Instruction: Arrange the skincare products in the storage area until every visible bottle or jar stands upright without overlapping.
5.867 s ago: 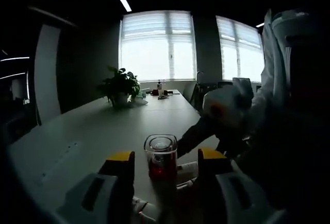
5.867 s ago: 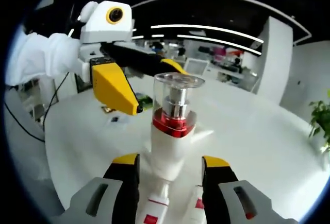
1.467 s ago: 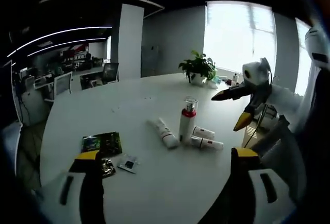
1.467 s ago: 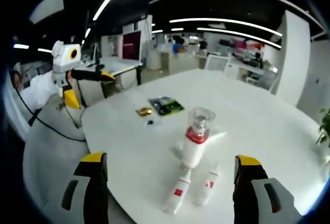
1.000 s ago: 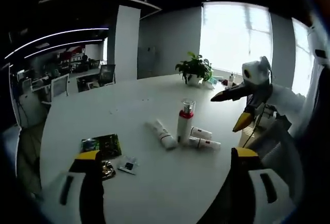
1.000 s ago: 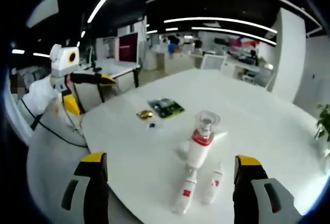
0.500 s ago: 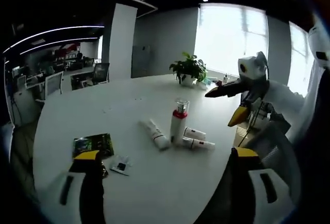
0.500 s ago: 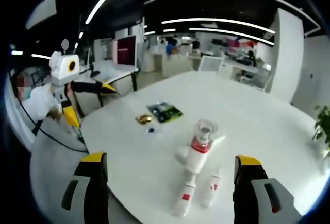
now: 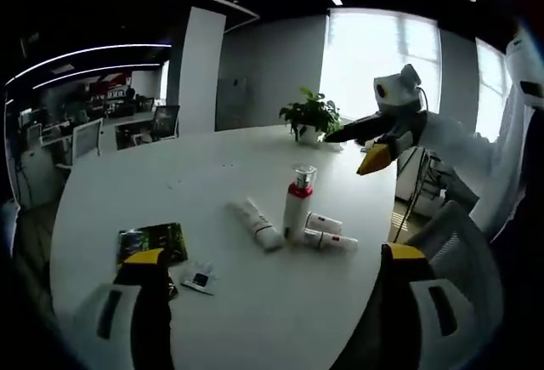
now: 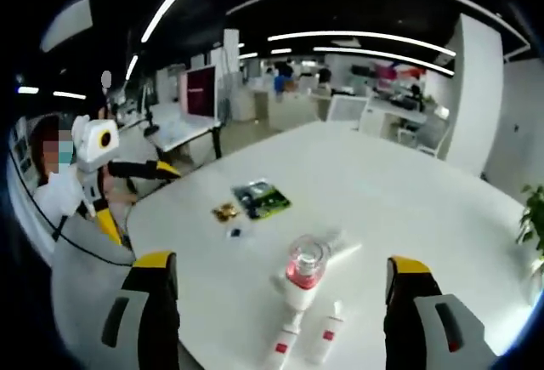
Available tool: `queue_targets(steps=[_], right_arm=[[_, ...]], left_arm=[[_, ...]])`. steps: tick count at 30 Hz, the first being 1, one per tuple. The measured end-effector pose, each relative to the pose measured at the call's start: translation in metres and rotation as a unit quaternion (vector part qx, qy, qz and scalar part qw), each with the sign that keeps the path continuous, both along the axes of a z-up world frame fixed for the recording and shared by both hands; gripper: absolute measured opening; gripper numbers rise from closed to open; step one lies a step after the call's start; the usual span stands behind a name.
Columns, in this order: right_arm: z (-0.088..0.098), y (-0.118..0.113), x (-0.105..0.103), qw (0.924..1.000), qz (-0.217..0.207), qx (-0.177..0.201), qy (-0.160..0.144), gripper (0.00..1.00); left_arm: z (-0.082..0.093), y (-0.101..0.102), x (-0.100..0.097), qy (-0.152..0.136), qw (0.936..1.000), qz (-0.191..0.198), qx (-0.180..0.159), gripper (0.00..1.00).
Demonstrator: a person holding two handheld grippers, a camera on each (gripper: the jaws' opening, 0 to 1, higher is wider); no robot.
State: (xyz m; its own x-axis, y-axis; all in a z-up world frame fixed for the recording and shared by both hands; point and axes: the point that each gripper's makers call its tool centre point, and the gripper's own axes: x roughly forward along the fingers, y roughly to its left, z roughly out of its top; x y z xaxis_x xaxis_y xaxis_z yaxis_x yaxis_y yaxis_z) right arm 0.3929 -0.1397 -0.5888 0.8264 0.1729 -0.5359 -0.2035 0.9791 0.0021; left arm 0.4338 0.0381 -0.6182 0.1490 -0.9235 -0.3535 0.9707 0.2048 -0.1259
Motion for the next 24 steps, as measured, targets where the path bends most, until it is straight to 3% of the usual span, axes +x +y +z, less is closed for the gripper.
queue_targets(steps=[5, 7, 10, 14, 19, 22, 24], right_arm=[[0.009, -0.013, 0.021, 0.9998, -0.008, 0.015, -0.012, 0.91], [0.009, -0.012, 0.029, 0.9987, -0.005, 0.050, -0.008, 0.91], [0.008, -0.016, 0.038, 0.9990, 0.001, 0.045, -0.002, 0.92], [0.001, -0.030, 0.050, 0.9991, -0.007, 0.039, 0.013, 0.87], [-0.018, -0.049, 0.070, 0.9951, -0.032, 0.083, 0.043, 0.83], [-0.027, -0.051, 0.075, 0.9932, -0.039, 0.090, 0.063, 0.84], [-0.036, -0.059, 0.082, 0.9916, -0.048, 0.092, 0.077, 0.80]], left_arm=[[-0.006, -0.005, -0.002, 0.005, 0.9999, -0.012, 0.008, 0.99], [-0.005, -0.007, -0.001, 0.006, 0.9999, -0.013, 0.007, 0.99], [-0.005, -0.008, 0.001, 0.008, 0.9999, -0.012, 0.005, 0.99], [-0.010, -0.010, 0.003, 0.011, 0.9997, -0.015, 0.013, 0.99], [-0.012, -0.013, 0.002, 0.012, 0.9996, -0.019, 0.015, 0.99], [-0.015, -0.016, 0.008, -0.002, 0.9998, -0.011, 0.015, 0.99], [-0.017, -0.018, 0.008, 0.008, 0.9998, -0.012, 0.013, 0.99]])
